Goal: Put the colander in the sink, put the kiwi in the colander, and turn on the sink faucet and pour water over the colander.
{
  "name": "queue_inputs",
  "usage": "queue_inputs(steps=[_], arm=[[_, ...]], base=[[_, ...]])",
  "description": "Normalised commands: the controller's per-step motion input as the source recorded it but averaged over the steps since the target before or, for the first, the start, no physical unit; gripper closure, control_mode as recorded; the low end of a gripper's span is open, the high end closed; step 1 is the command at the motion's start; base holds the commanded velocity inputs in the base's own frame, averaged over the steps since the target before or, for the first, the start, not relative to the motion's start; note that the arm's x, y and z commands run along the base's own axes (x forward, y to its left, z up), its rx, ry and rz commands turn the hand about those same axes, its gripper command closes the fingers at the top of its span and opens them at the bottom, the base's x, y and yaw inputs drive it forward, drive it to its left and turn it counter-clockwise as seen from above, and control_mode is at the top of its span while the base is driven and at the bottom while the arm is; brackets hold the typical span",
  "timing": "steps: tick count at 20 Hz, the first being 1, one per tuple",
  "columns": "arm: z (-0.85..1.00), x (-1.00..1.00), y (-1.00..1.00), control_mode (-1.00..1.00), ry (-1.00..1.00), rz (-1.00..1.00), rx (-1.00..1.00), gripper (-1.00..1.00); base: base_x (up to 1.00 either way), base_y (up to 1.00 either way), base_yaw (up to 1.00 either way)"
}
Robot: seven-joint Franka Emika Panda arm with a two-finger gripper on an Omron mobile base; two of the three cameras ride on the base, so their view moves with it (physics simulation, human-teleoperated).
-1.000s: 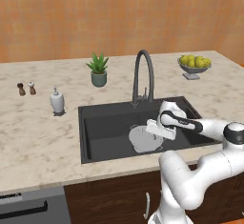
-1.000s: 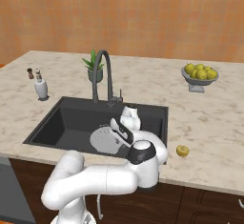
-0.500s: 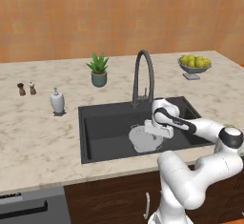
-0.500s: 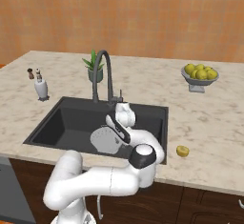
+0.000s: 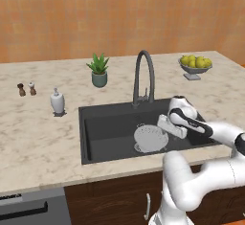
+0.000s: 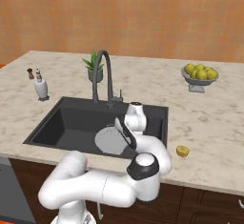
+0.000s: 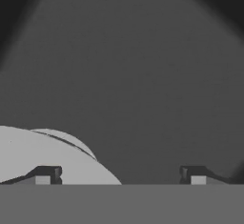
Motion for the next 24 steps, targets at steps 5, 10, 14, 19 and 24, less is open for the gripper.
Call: queue_inputs(steps=[5, 10, 14, 19, 24], arm=[[0.60, -0.05, 0.01, -1.00, -0.52, -0.07, 0.00, -1.00], [1.00, -0.22, -0.27, -1.00, -0.23, -0.11, 0.00, -1.00], [1.00, -0.12, -0.47, -1.00, 0.12, -0.11, 0.00, -1.00], [1.00, -0.28, -0.42, -1.00, 0.23, -0.01, -0.14, -1.00], [1.00, -0.58, -0.37, -1.00, 0.18, 0.00, -0.24, -1.00]], base=[[0.00, 0.00, 0.00], [0.00, 0.00, 0.00], [0.00, 0.00, 0.00], [0.00, 0.00, 0.00], [0.00, 0.00, 0.00]])
